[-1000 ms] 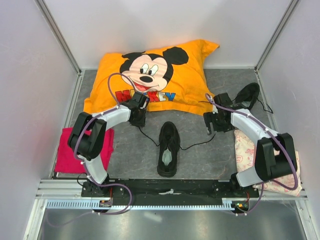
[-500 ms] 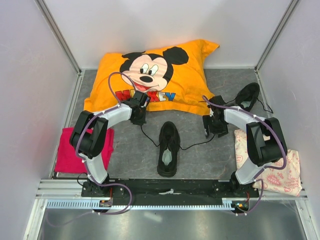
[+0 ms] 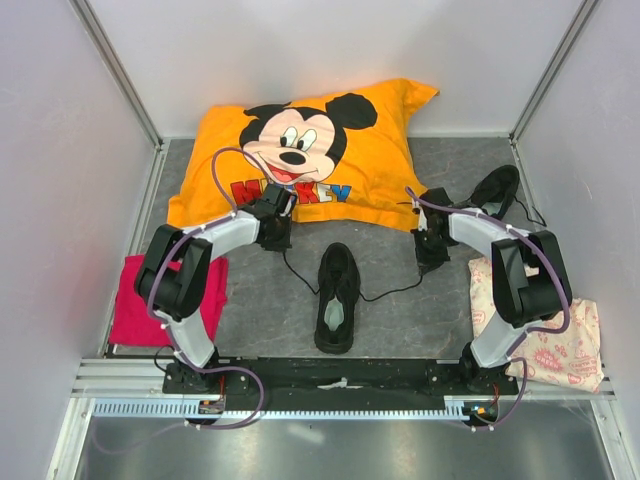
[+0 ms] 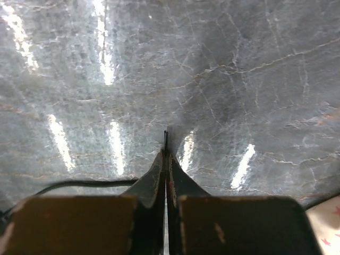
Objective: Tie the shoes
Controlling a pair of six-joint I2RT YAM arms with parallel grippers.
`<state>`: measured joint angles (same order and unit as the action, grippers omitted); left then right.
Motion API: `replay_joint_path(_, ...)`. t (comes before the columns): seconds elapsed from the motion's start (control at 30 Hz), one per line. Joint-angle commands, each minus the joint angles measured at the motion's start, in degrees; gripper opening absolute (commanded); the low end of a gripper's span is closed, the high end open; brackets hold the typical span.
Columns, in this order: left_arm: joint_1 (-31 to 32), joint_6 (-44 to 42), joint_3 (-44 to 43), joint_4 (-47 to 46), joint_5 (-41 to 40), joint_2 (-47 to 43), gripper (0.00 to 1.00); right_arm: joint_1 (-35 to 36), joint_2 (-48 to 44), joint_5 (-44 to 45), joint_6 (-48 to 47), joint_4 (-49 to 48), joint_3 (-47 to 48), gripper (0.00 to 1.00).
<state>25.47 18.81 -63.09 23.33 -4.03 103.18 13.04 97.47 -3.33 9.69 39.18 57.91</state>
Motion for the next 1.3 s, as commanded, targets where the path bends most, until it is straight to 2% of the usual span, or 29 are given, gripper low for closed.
replay_joint_path(0.0, 0.63, -1.84, 4.11, -3.37, 6.58, -5.69, 0.02, -0.99, -0.87, -6.51, -1.95, -0.24, 2.20, 0.00)
replay_joint_path(0.1, 0.54, -4.73, 6.66, -5.48, 9.30, -13.16, 0.01, -1.52, -5.09, -8.79, -2.57, -0.24, 4.57, 0.00)
replay_joint_path(0.3, 0.54, -13.77, 10.96, -6.63, 18.17, -31.96, 0.01, -1.52, -18.60, -23.28, -5.39, -2.08, 9.76, 0.00)
replay_joint_path(0.43, 0.54, -20.55, 12.81, -4.44, 30.27, -43.74, 0.01, -0.91, -24.43, -28.91, -3.98, -6.66, 11.34, 0.00)
replay_joint_path(0.47, 0.54, -23.00, 13.43, -4.17, 31.96, -48.72, 0.01, -0.39, -24.87, -31.01, -3.55, -7.01, 11.87, 0.00)
replay_joint_path(0.63, 0.54, -34.34, 16.68, 1.60, 44.18, -60.71, 0.02, 7.77, -26.81, -32.70, -0.56, -13.94, 13.54, 0.00)
replay_joint_path(0.67, 0.63, -39.93, 16.68, 4.06, 46.03, -62.12, 0.01, 10.66, -26.81, -32.61, 0.40, -14.91, 13.89, 0.00)
replay_joint_path(0.8, 0.63, -52.18, 16.60, 15.58, 53.58, -69.93, 0.02, 13.58, -23.48, -34.99, 3.83, -18.96, 17.84, 0.00)
replay_joint_path(0.97, 0.63, -64.31, 17.12, 26.13, 55.36, -75.75, 0.02, 21.30, -16.29, -34.55, 6.04, -22.92, 22.32, 0.00)
replay_joint_path(1.27, 0.63, -70.22, 16.24, 30.54, 56.33, -76.54, 0.02, 38.00, -2.31, -28.93, 3.40, -23.53, 32.08, 0.00)
